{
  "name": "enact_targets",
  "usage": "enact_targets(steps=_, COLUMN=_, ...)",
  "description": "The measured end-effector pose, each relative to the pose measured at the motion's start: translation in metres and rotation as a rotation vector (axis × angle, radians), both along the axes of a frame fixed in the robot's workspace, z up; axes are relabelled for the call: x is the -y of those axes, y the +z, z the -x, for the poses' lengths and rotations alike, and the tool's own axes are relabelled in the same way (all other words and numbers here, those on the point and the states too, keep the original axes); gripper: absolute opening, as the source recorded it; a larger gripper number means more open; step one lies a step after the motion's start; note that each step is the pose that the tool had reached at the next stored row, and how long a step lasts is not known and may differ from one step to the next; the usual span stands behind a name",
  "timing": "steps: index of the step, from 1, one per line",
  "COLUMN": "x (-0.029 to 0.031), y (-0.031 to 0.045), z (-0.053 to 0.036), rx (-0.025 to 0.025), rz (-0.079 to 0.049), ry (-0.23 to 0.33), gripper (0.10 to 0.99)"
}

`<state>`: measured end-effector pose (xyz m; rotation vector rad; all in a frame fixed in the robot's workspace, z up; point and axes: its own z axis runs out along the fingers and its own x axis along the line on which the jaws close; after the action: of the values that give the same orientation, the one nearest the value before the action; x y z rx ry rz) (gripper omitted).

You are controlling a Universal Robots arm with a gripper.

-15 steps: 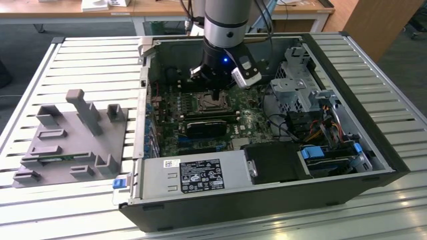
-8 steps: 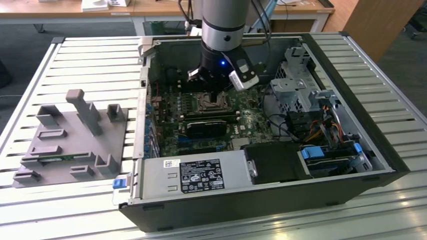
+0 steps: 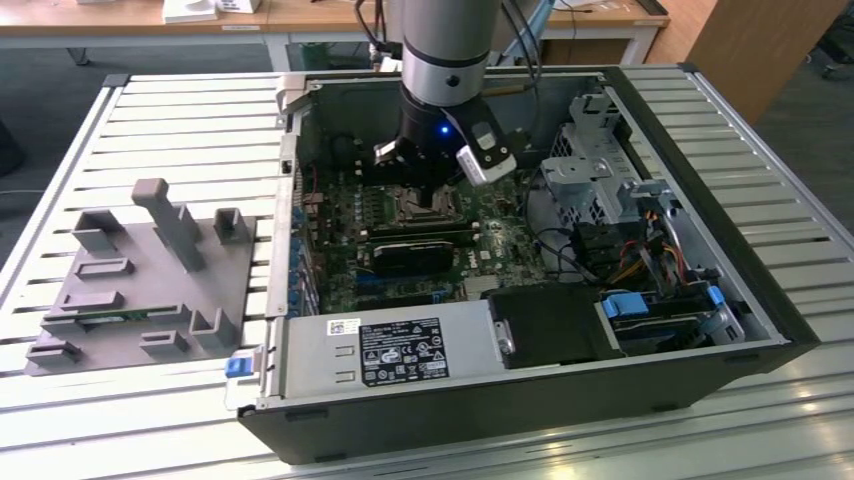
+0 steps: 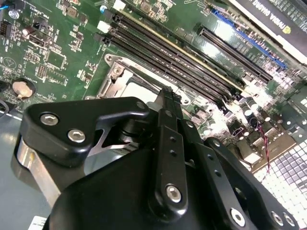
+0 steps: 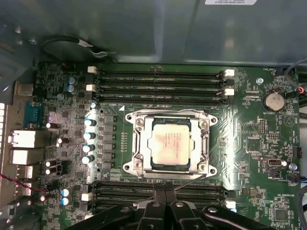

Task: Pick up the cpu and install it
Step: 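Install the second cpu locking lever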

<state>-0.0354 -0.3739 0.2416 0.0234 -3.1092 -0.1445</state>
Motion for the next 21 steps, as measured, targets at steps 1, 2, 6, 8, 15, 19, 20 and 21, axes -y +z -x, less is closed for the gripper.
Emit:
enact_targets(steps=1, x=0.0002, y=-0.0002, z=0.0, rx=0.0001, rz=0.0, ry=0.0, gripper=0.106)
enact_targets(steps=2, x=0.0003, y=-0.0003, z=0.0, rx=0.0001, rz=0.0, ry=0.0, gripper=0.106)
enact_targets(steps=6, x=0.0006, y=-0.0006, z=0.0, rx=0.0, rz=0.0, ry=0.0, gripper=0.106)
enact_targets(steps=8, x=0.0007, y=-0.002, z=0.0, rx=-0.0002, rz=0.0, ry=0.0, gripper=0.106)
enact_targets(steps=15, x=0.0008, y=-0.0063, z=0.0048, rx=-0.0008, rz=0.0, ry=0.0, gripper=0.106)
enact_targets(steps=19, x=0.0027, y=-0.0068, z=0.0051, rx=-0.0008, rz=-0.008, ry=0.0, gripper=0.106)
enact_targets(steps=20, x=0.0033, y=-0.0068, z=0.0051, rx=-0.0007, rz=-0.015, ry=0.0, gripper=0.106)
enact_targets(steps=21, x=0.004, y=-0.0069, z=0.005, rx=-0.0007, rz=-0.022, ry=0.0, gripper=0.106)
